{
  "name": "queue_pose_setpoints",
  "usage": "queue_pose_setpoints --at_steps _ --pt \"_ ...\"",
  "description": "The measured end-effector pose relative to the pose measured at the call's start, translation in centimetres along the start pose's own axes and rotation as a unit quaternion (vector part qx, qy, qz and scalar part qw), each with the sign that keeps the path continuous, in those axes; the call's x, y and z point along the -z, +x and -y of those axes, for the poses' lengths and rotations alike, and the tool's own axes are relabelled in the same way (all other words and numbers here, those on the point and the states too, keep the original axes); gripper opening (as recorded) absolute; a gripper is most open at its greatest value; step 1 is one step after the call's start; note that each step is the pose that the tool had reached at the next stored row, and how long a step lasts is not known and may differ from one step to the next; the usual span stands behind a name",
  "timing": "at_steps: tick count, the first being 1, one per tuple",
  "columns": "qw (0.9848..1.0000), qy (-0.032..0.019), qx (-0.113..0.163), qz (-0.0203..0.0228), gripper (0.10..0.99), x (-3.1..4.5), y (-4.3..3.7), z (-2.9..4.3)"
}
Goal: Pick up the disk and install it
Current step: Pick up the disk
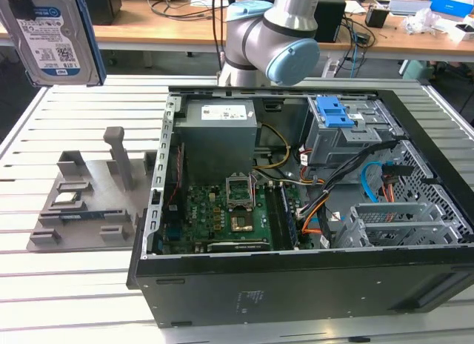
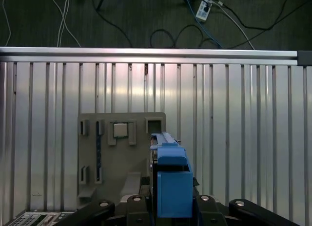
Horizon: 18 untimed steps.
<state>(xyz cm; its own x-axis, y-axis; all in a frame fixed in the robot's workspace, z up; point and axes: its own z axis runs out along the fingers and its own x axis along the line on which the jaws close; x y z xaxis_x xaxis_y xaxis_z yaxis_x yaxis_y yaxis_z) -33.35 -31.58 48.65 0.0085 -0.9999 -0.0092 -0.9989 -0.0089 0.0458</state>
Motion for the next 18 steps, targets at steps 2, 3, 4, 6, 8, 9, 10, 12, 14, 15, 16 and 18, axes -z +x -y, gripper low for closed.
queue_pose_setpoints --at_steps 2,3,4,6,8,9,10,12,14,15,16,18 --pt "1.0 0.0 0.0 0.0 0.365 0.53 -0.02 -0.01" --pt "1.0 0.0 0.0 0.0 0.365 0.69 -0.02 -0.01" --pt "1.0 0.0 0.0 0.0 0.365 0.87 -0.03 -0.01" --pt "1.0 0.0 0.0 0.0 0.365 1.23 -0.04 -0.02" --pt "1.0 0.0 0.0 0.0 0.365 1.78 -0.06 -0.02" --pt "1.0 0.0 0.0 0.0 0.365 2.04 -0.07 -0.02" --pt "1.0 0.0 0.0 0.0 0.365 2.18 -0.07 -0.03" --pt "1.0 -0.0001 0.0 -0.0001 0.365 2.43 -0.08 -0.03" --pt "1.0 0.0 0.0 0.0 0.365 2.46 -0.08 -0.03" --pt "1.0 0.0001 0.0 0.0 0.365 2.46 -0.08 -0.03" --pt "1.0 0.0 0.0 0.0 0.365 2.47 -0.08 -0.03" --pt "1.0 0.0 0.0 0.0 0.365 2.47 -0.08 -0.02"
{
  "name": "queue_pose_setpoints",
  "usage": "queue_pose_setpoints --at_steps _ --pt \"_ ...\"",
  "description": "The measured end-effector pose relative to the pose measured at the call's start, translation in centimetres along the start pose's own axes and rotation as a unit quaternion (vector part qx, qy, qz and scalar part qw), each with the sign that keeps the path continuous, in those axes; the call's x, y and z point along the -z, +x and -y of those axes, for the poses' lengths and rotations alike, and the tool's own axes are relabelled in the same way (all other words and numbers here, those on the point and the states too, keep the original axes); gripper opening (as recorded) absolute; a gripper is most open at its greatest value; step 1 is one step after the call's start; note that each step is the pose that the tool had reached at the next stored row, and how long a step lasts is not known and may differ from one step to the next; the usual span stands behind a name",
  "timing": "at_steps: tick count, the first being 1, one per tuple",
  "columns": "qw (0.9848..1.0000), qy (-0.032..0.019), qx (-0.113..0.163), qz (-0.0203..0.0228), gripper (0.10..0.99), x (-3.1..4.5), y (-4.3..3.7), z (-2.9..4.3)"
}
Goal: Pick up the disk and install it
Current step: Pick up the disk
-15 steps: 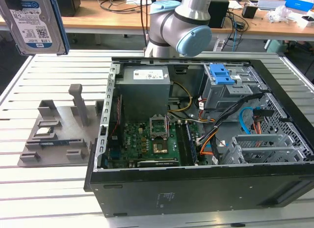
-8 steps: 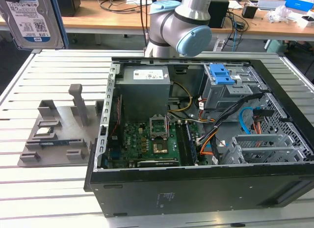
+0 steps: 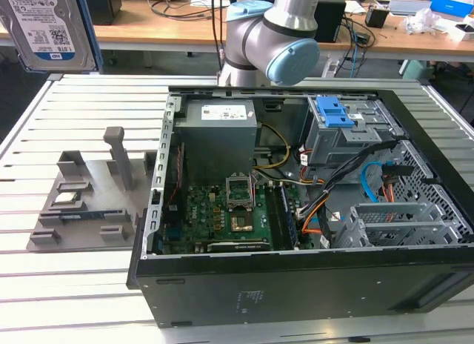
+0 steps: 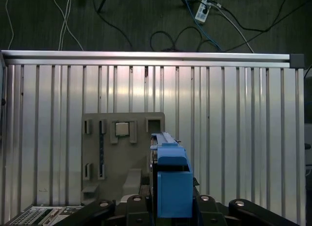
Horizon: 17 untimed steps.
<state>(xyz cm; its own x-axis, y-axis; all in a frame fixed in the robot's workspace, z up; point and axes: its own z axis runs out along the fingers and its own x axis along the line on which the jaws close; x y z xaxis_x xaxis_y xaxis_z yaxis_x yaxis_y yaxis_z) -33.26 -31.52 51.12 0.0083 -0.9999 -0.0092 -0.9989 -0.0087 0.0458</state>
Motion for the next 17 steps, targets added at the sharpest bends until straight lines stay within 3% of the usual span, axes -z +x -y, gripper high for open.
queue_pose_setpoints --at_steps 2,3,17 --pt "1.0 0.0 0.0 0.0 0.365 0.01 0.0 0.23" --pt "1.0 -0.0002 0.0 0.0 0.365 0.03 0.01 0.68" --pt "1.0 -0.0051 0.0 0.0001 0.365 0.39 0.05 8.57"
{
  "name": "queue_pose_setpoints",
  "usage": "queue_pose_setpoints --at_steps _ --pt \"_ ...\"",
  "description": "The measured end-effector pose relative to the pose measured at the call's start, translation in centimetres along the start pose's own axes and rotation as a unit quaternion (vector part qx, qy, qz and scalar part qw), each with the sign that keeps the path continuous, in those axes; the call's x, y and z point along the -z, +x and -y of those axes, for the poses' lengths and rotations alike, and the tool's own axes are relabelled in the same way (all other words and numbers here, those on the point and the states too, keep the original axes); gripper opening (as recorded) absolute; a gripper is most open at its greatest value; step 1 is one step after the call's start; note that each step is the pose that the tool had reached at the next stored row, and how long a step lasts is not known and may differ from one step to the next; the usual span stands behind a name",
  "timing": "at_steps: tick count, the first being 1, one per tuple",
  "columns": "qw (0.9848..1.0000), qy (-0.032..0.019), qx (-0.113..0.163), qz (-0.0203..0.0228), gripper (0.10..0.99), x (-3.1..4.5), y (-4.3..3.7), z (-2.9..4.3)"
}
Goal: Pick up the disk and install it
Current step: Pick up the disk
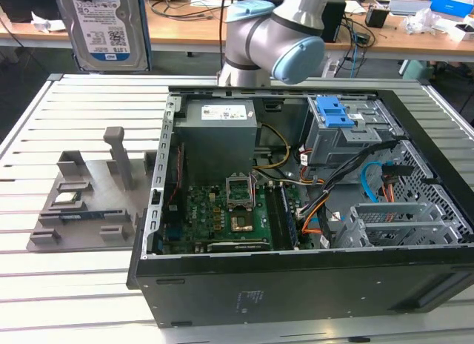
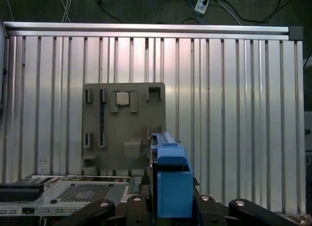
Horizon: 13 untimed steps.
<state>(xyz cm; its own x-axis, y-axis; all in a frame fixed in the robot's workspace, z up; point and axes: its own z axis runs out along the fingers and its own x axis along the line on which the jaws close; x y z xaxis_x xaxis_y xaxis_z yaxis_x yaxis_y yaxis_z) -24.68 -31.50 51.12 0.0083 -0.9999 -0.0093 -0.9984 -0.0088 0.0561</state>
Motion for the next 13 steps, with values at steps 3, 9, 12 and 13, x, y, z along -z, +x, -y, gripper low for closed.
queue_pose_setpoints --at_steps 3,9,12,13 --pt "1.0 -0.0012 0.0 0.0 0.365 0.09 -0.02 1.57" --pt "1.0 -0.0041 0.0 -0.0001 0.365 0.3 -0.09 5.42" --pt "1.0 -0.0059 0.0 -0.0002 0.365 0.45 -0.12 7.83" --pt "1.0 -0.0062 0.0 -0.0001 0.365 0.47 -0.13 8.28"
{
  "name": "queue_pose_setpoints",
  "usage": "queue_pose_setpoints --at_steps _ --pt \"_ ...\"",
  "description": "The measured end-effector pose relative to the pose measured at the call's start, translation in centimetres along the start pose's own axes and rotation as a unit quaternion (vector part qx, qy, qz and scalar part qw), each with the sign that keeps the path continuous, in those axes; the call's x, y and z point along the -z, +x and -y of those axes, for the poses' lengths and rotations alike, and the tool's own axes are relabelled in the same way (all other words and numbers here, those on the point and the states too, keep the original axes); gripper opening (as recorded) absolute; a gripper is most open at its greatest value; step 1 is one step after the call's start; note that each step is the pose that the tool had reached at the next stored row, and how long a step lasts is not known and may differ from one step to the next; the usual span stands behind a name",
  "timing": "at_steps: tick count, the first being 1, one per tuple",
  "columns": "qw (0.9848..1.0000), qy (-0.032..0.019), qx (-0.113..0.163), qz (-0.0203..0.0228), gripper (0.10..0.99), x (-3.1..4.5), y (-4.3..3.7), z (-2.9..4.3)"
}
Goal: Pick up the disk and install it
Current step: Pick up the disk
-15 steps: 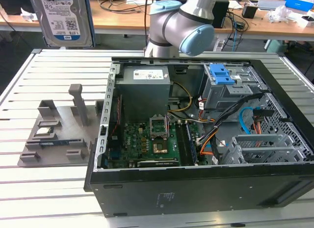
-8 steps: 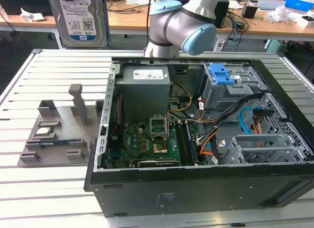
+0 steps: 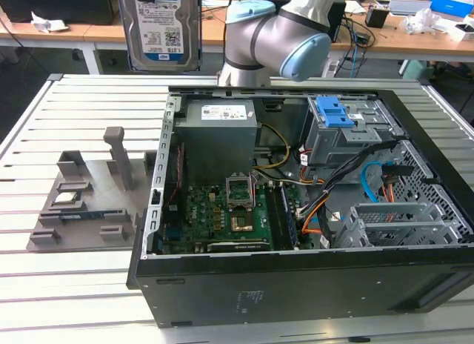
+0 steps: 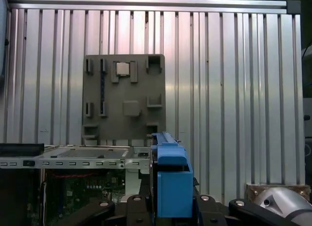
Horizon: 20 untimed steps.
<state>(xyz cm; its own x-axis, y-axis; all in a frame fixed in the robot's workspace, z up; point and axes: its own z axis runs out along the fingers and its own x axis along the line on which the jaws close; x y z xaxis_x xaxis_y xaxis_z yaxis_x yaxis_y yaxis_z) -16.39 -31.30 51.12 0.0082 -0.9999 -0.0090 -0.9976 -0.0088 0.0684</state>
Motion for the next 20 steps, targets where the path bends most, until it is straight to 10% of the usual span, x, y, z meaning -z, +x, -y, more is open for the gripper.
queue_pose_setpoints --at_steps 11,20 --pt "1.0 -0.0055 0.0 0.0 0.365 0.45 -0.12 6.65" --pt "0.9999 -0.0112 0.0 0.0 0.365 0.92 -0.28 13.49"
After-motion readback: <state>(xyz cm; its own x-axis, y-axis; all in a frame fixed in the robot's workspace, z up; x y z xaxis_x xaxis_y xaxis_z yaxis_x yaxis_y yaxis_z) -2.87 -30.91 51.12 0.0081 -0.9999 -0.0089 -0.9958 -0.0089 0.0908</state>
